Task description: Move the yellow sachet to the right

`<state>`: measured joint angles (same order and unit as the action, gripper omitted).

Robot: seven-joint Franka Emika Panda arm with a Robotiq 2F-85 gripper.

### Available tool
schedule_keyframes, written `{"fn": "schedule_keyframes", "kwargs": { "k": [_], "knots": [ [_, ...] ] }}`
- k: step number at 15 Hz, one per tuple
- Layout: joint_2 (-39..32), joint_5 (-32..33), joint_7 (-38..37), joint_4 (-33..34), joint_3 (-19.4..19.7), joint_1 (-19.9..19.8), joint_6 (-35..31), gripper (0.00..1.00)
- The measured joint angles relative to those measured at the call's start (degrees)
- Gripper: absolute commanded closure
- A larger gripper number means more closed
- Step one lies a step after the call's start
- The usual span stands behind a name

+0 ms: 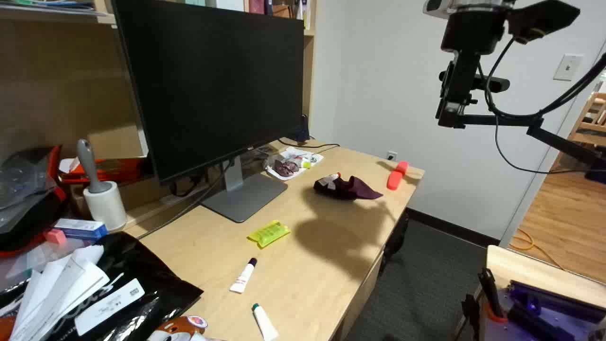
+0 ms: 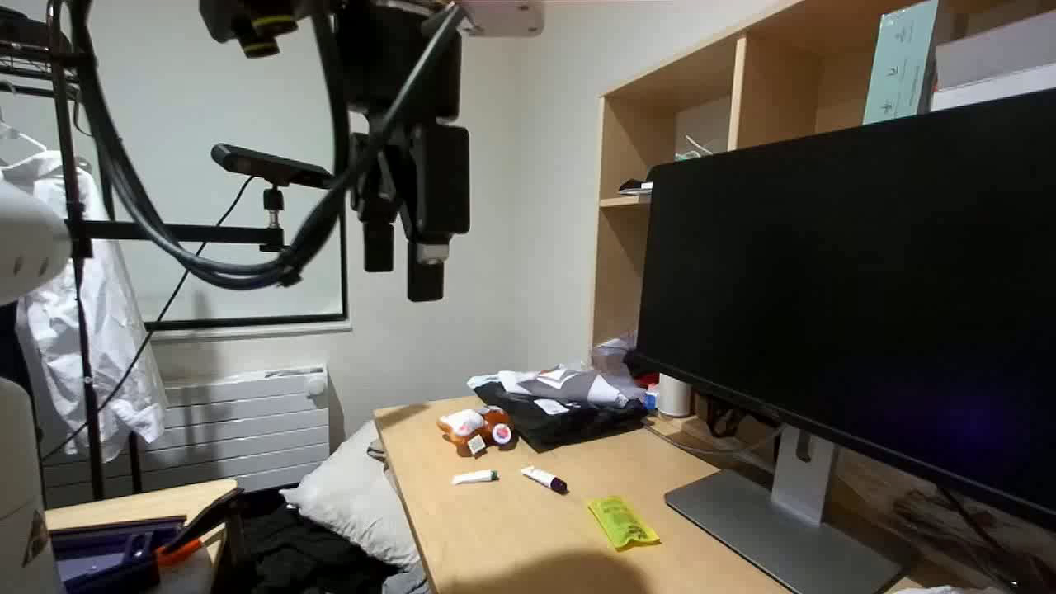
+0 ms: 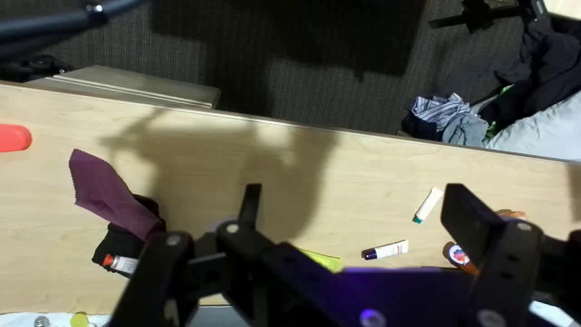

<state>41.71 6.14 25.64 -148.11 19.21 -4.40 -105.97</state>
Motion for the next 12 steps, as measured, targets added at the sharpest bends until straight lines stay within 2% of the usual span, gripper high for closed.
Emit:
{"fn": "schedule_keyframes", "kwargs": {
  "k": [6,9,12],
  "knots": [
    [-1.24,-1.21,-0.1,-0.53,-0.54,0.67,-1.66,0.0],
    [-5.4,-2.52,-0.2,-2.52,-1.63,3.04,-7.54,0.0],
    [-12.46,-3.68,-0.12,-3.15,-3.29,6.32,-14.81,0.0]
  ]
}}
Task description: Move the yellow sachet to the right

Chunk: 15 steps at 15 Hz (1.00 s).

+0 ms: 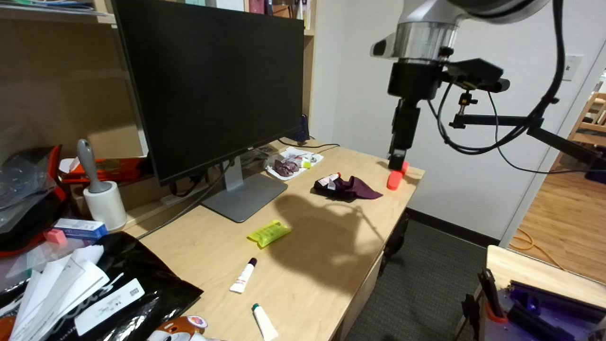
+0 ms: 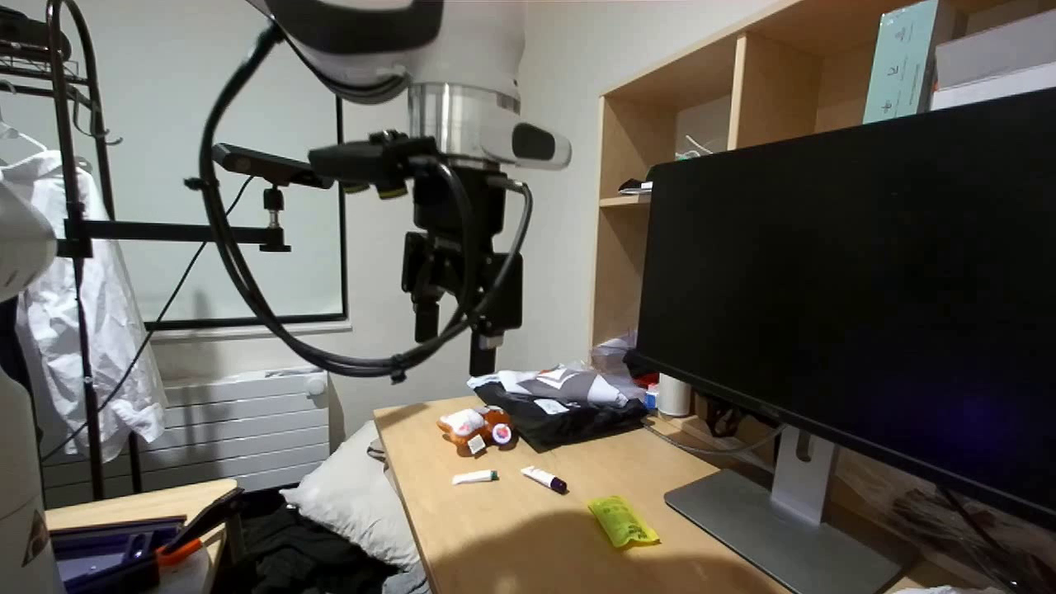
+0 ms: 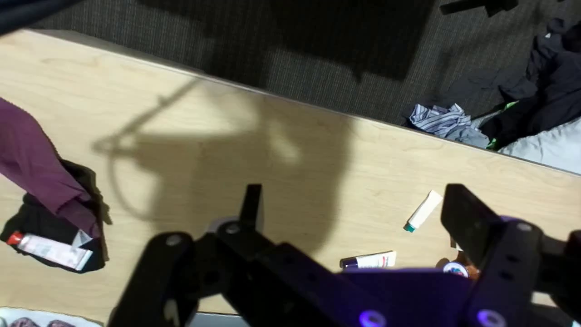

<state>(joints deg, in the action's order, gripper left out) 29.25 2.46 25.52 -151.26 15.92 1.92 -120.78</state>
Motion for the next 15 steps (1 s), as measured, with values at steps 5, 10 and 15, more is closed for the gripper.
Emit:
{"fn": "schedule_keyframes", "kwargs": {
  "k": [5,10,15],
  "knots": [
    [-12.47,0.69,2.9,3.41,-4.14,2.72,-4.28,0.0],
    [-11.9,0.63,2.9,3.44,-4.39,1.98,-4.26,0.0],
    [-12.74,-3.98,1.99,3.4,-4.88,2.03,-7.13,0.0]
  ]
}}
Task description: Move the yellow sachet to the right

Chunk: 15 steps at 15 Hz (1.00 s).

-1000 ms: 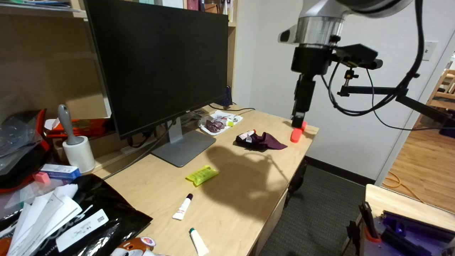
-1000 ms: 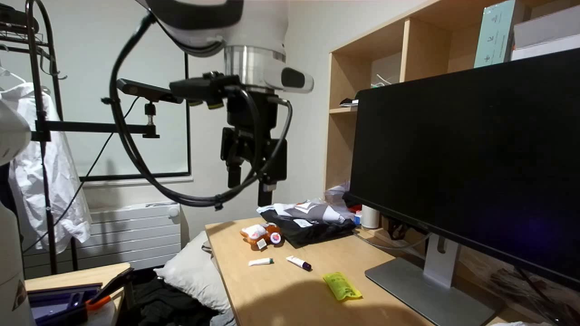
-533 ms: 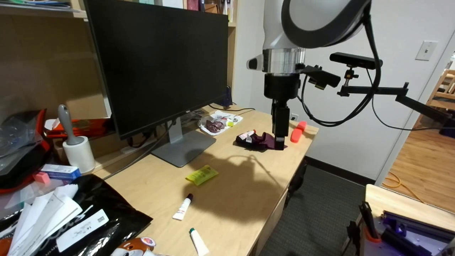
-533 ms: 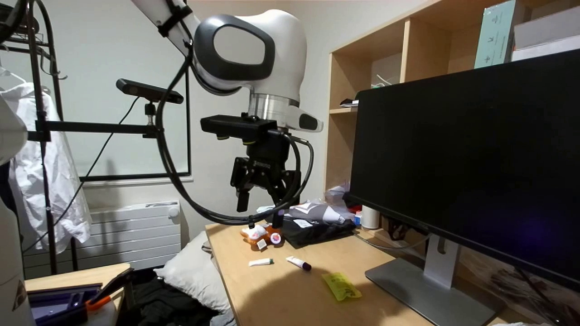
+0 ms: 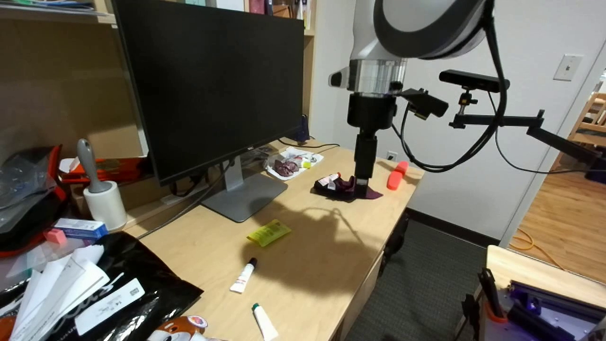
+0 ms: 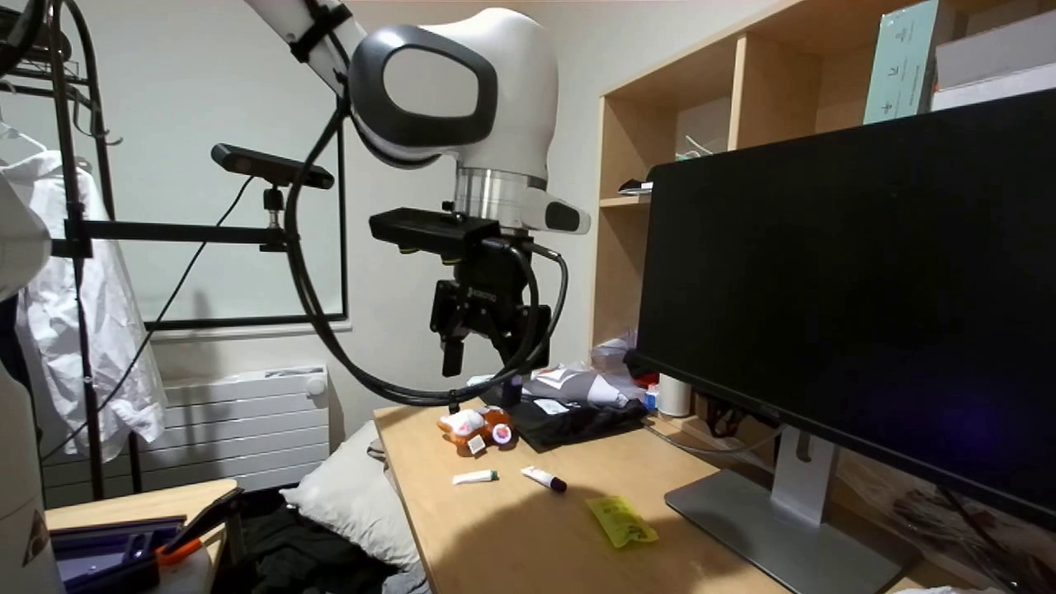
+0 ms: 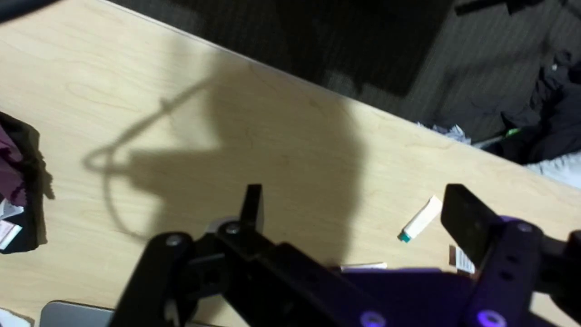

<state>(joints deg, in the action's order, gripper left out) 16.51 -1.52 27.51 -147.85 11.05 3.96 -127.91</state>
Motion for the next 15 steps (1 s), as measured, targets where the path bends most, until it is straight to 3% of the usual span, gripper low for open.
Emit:
{"fn": "schedule_keyframes", "kwargs": {
  "k": [5,8,15],
  "knots": [
    [-6.65,-15.74,-4.13,0.95,-2.23,1.45,-14.84,0.0],
    [-14.33,-20.69,-10.86,5.05,-5.51,2.2,-23.8,0.0],
    [-15.57,-20.62,-11.64,6.06,-6.54,1.33,-24.01,0.0]
  ]
}}
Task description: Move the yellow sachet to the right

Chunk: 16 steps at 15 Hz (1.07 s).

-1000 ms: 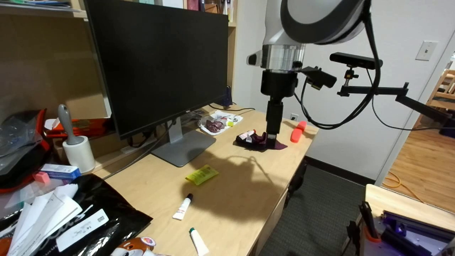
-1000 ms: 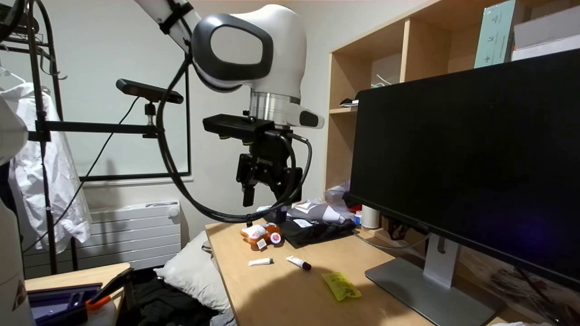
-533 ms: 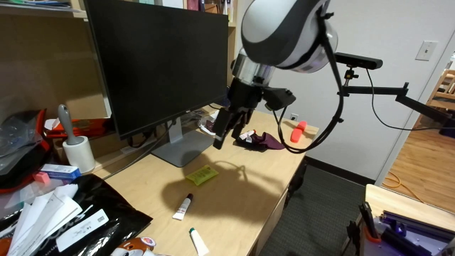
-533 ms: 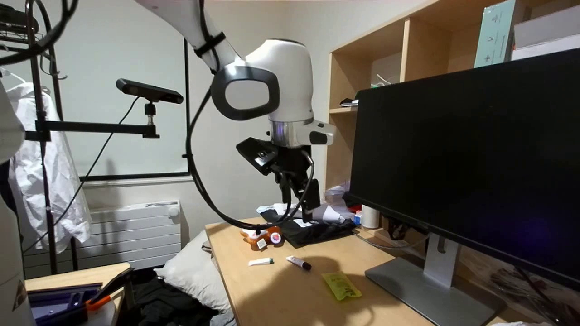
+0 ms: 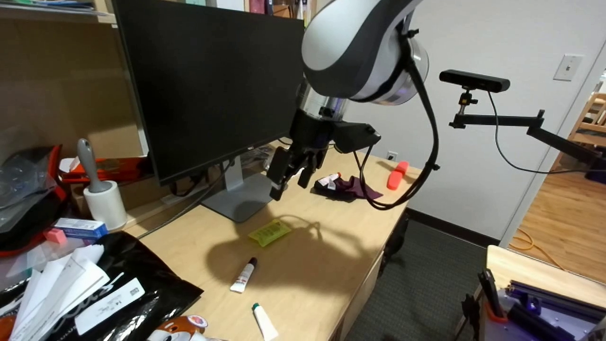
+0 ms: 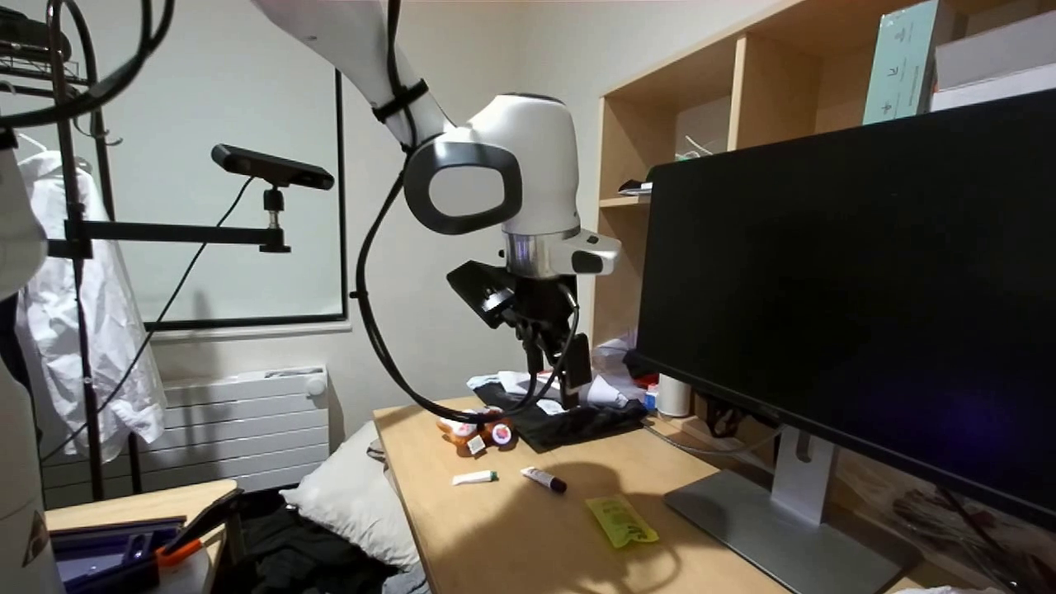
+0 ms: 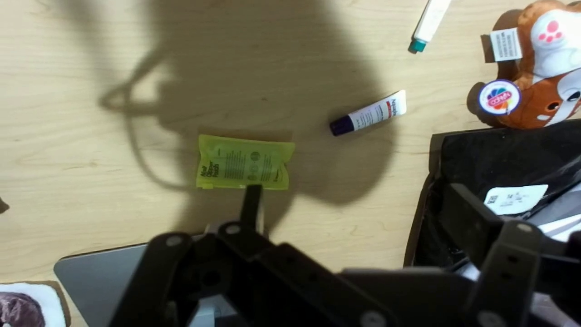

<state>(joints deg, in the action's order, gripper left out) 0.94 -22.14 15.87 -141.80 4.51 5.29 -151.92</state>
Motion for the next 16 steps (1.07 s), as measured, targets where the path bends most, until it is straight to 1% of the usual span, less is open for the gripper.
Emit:
{"fn": "schedule_keyframes", "kwargs": {
  "k": [2,4,8,10,11,13,14,16],
  "knots": [
    [-0.04,-0.03,-0.39,-0.03,-0.35,-0.1,-0.99,0.0],
    [-0.06,-2.43,-3.16,-0.47,-1.32,-0.09,-6.2,0.0],
    [-0.8,-3.51,-12.63,-1.59,-1.93,0.14,-15.77,0.0],
    [-2.06,-1.1,-19.42,-2.13,-1.97,-0.58,-20.71,0.0],
    [-3.07,1.29,-23.37,-2.48,-1.42,-0.78,-23.14,0.0],
    [-6.05,7.97,-32.12,-3.09,1.68,-0.6,-27.77,0.0],
    [-7.87,11.01,-35.81,-3.18,4.27,0.01,-29.66,0.0],
    [-11.75,14.78,-41.06,-3.13,12.79,4.11,-32.17,0.0]
  ]
}}
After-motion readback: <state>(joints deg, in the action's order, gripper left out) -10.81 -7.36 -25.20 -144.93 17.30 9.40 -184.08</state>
